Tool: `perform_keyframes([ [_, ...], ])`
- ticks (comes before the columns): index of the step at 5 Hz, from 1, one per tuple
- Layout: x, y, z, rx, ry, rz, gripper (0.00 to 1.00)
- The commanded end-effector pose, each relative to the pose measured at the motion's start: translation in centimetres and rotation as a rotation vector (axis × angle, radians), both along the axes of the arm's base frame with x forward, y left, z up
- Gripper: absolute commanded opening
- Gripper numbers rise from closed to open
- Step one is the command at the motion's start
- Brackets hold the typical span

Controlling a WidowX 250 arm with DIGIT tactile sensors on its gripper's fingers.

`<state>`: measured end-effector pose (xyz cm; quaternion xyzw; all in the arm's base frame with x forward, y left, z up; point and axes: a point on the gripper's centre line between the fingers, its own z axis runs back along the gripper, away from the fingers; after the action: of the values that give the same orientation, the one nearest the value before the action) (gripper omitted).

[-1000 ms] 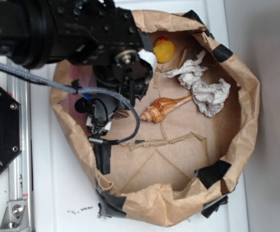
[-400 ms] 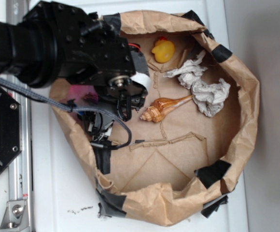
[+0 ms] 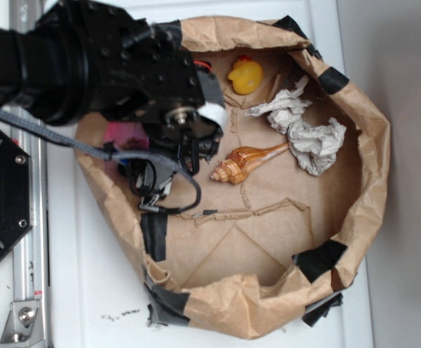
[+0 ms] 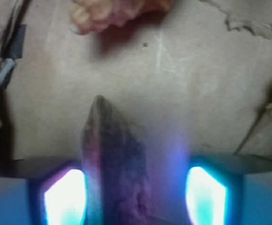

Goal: Grab the wood chip.

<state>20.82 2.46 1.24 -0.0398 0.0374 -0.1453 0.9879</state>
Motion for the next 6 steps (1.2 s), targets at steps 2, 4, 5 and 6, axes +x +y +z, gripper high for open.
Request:
perform_keyframes([
  [2, -0.7, 0.1, 0.4, 0.005, -0.006, 0.014, 0.00],
  [4, 0.6, 0.3, 2.2, -0.005, -0.047, 0.031, 0.00],
  [5, 3.3, -0.8, 7.2, -0.034, -0.183, 0.057, 0.00],
  [6, 5.7, -1.4, 12.4, -0.067, -0.233, 0.078, 0.00],
])
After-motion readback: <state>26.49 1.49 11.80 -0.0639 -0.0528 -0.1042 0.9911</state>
